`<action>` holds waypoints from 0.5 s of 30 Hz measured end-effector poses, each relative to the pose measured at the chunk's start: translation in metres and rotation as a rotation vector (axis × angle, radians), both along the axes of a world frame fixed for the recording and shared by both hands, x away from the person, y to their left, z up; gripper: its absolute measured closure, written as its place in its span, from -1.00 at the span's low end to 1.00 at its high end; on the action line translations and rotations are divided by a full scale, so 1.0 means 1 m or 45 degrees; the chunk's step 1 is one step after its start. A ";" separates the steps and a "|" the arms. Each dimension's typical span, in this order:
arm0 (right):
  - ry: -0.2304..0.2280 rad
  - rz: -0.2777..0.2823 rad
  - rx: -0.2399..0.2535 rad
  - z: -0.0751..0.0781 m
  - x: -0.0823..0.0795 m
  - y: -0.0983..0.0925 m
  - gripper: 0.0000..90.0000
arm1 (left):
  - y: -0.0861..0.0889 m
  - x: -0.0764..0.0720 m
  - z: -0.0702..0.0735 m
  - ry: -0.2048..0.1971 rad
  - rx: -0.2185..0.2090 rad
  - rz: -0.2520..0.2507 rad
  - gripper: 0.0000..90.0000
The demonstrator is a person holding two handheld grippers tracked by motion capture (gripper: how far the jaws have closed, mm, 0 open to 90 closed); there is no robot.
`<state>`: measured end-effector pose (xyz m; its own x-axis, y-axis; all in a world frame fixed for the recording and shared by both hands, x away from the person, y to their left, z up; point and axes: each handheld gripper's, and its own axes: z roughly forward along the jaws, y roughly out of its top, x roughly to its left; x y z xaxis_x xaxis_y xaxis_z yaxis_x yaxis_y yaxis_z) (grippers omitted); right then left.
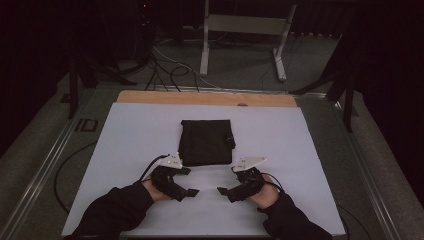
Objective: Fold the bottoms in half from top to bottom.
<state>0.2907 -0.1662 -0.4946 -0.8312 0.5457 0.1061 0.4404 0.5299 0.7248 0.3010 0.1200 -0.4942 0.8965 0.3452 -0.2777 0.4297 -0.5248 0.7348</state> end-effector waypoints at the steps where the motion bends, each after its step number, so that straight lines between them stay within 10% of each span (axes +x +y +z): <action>1: 0.008 0.011 0.008 0.000 -0.001 0.000 -0.78 | 0.000 -0.002 -0.001 -0.001 0.006 -0.010 -0.78; 15: -0.040 0.027 0.033 -0.001 -0.002 -0.004 -0.79 | 0.000 -0.010 -0.002 -0.028 0.009 -0.045 -1.00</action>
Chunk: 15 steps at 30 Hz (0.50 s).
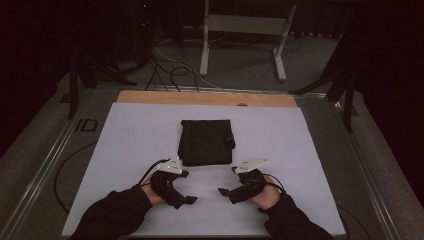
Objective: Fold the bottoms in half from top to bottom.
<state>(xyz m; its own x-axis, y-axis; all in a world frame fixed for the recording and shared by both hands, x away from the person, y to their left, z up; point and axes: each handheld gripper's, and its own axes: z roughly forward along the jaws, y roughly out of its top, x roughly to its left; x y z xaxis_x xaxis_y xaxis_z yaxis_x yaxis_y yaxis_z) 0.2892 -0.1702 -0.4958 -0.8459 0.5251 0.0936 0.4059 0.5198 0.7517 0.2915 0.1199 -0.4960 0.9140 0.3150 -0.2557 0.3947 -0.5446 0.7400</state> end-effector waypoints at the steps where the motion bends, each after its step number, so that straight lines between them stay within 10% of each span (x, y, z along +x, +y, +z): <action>1: -0.006 0.004 0.003 0.000 0.000 0.000 -0.79 | 0.000 -0.001 0.000 -0.004 0.004 -0.001 -1.00; 15: -0.010 0.010 -0.001 0.000 -0.001 -0.006 -0.79 | 0.015 -0.005 -0.001 -0.024 -0.009 0.034 -1.00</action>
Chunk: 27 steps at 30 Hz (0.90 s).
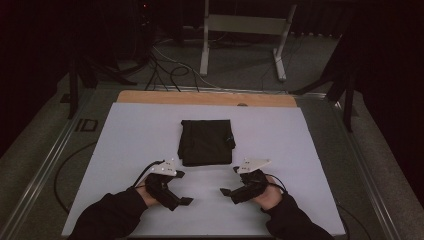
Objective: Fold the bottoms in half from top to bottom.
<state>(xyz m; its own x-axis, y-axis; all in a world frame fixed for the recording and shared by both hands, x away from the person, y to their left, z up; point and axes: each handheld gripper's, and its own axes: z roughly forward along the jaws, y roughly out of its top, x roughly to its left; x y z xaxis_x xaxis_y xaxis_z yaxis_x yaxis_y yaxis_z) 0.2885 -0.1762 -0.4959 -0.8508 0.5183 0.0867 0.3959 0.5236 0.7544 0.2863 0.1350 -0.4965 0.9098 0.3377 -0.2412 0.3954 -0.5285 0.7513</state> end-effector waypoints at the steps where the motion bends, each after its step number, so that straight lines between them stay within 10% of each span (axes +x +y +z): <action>1: -0.004 -0.002 -0.005 -0.001 0.000 -0.001 -0.79 | 0.002 -0.001 0.000 -0.004 -0.003 0.006 -1.00; 27: 0.001 -0.117 0.018 0.001 -0.020 -0.048 -0.79 | 0.056 -0.020 0.001 -0.013 -0.012 0.116 -1.00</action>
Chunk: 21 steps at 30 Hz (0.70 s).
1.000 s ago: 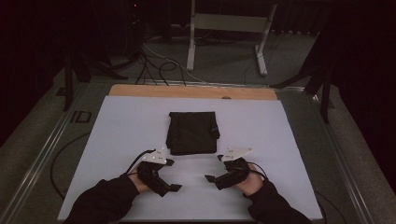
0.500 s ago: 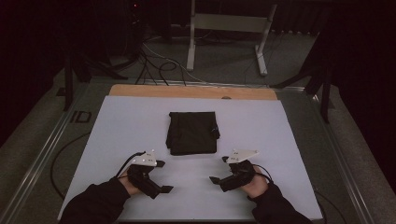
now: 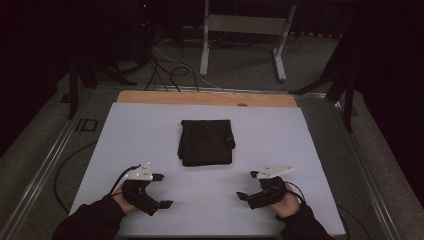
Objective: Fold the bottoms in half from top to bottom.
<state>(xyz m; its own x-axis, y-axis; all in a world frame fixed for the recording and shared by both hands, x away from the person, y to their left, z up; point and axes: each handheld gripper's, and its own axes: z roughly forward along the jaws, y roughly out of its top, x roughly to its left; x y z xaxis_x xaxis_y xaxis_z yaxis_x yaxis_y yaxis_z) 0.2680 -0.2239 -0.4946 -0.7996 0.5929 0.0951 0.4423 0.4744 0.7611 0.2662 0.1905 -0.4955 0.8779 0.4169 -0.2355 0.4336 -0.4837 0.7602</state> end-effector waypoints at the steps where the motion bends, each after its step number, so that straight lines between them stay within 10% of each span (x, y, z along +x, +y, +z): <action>1: 0.005 -0.012 -0.001 0.000 -0.001 -0.003 -0.79 | 0.002 0.000 0.000 0.000 0.000 0.003 -1.00; 21: 0.006 -0.166 0.049 -0.003 -0.017 -0.048 -0.75 | 0.016 -0.005 -0.003 -0.014 -0.003 0.041 -1.00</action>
<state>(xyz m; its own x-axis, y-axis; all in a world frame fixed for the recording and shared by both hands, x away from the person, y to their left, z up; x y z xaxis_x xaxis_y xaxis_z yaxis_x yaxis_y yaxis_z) 0.2509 -0.2715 -0.4974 -0.7155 0.6876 0.1234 0.5019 0.3831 0.7755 0.2612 0.2062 -0.4984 0.8664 0.4446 -0.2273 0.4409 -0.4676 0.7661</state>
